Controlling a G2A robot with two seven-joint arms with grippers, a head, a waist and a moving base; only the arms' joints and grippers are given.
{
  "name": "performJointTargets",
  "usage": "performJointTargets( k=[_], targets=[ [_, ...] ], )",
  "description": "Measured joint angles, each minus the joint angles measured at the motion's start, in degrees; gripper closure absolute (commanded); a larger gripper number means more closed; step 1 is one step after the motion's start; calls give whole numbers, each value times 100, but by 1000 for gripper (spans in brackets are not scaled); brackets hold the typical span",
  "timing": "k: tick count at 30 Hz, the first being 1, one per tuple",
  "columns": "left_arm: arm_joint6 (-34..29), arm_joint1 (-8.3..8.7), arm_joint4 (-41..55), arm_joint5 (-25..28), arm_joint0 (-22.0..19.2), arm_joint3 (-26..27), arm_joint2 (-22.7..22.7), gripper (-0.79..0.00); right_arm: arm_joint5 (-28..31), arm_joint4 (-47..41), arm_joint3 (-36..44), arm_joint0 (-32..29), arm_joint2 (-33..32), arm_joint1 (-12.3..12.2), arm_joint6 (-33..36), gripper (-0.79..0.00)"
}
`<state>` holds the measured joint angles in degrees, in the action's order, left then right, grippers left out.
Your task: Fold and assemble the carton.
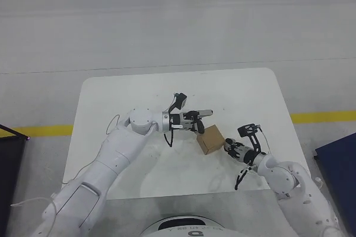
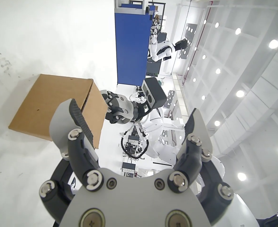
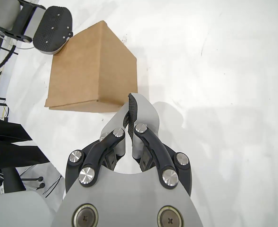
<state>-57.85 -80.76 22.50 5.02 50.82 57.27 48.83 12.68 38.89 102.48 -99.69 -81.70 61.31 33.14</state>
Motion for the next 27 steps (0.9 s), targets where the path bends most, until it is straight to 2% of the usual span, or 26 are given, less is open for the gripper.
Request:
performJointTargets(
  k=[7, 12, 15, 22, 27],
  targets=[
    [-33, 34, 71, -8, 117, 121, 95, -785, -82, -40, -522, 698, 475, 79, -50, 0],
    [-10, 91, 47, -7, 190, 170, 244, -785, -129, -100, -740, 937, 517, 96, -102, 0],
    [-23, 129, 4, -44, 224, 222, 323, -785, 2, -153, -578, 698, 240, 46, -125, 0],
    [-49, 154, -25, -131, 228, 350, 363, -785, 1093, -377, 391, -438, -586, -123, 158, 0],
    [-72, 148, -9, -139, 179, 330, 352, -785, 1223, -374, 511, -466, -450, -145, 508, 0]
  ],
)
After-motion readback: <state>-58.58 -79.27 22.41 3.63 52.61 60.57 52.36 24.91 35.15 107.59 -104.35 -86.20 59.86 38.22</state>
